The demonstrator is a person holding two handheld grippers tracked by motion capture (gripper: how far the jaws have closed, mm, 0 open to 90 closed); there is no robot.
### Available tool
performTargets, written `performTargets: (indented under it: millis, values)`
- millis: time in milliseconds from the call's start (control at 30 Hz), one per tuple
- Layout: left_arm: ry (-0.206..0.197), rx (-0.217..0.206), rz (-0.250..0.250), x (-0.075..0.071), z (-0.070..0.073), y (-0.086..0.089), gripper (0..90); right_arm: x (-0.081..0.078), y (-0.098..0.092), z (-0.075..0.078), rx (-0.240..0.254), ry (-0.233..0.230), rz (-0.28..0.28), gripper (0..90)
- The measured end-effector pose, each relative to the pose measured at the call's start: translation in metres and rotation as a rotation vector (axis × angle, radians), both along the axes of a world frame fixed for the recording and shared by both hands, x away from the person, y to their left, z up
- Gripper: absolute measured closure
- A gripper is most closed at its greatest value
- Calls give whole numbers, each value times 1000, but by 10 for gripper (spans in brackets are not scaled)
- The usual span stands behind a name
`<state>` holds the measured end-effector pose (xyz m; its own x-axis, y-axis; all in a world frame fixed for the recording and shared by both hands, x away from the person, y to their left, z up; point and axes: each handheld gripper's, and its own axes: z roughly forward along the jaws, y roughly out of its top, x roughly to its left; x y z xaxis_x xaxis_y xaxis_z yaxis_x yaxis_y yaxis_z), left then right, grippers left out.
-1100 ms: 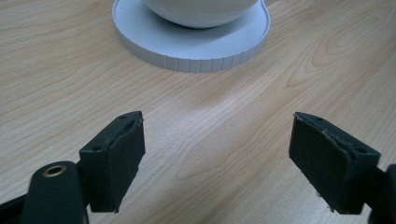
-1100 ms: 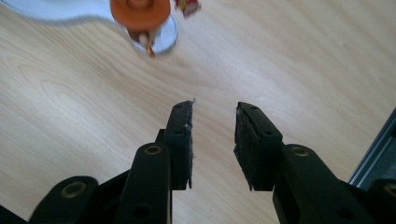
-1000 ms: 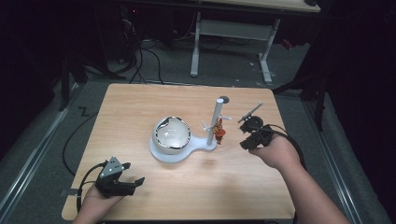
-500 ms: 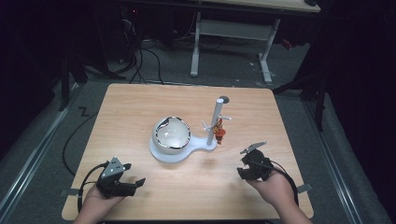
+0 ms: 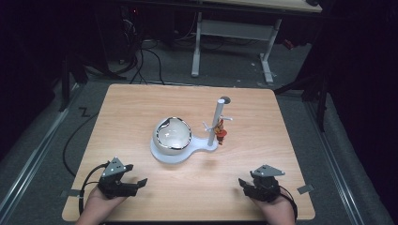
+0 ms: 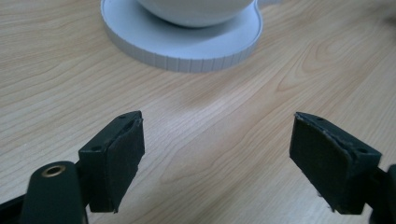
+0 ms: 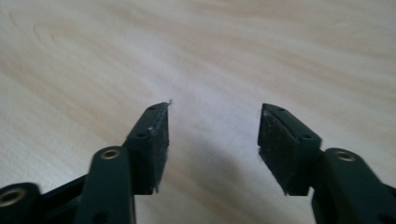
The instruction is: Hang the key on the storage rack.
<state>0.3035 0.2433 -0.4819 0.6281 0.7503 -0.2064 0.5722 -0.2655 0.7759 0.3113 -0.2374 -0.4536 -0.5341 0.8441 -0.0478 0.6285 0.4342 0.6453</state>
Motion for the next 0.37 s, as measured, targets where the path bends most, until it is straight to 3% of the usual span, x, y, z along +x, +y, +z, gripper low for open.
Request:
performTargets:
  millis: [67,233,367]
  values:
    - [-4,19,-7,-1,0,-2,188,2,-5,-2,-9,-34,1,406]
    - [2,36,-8,-2,-3,-2,188,9,-11,-10,31,8,-45,400]
    - [2,28,-2,-3,-3,2,188,11,-9,-9,35,-2,-54,400]
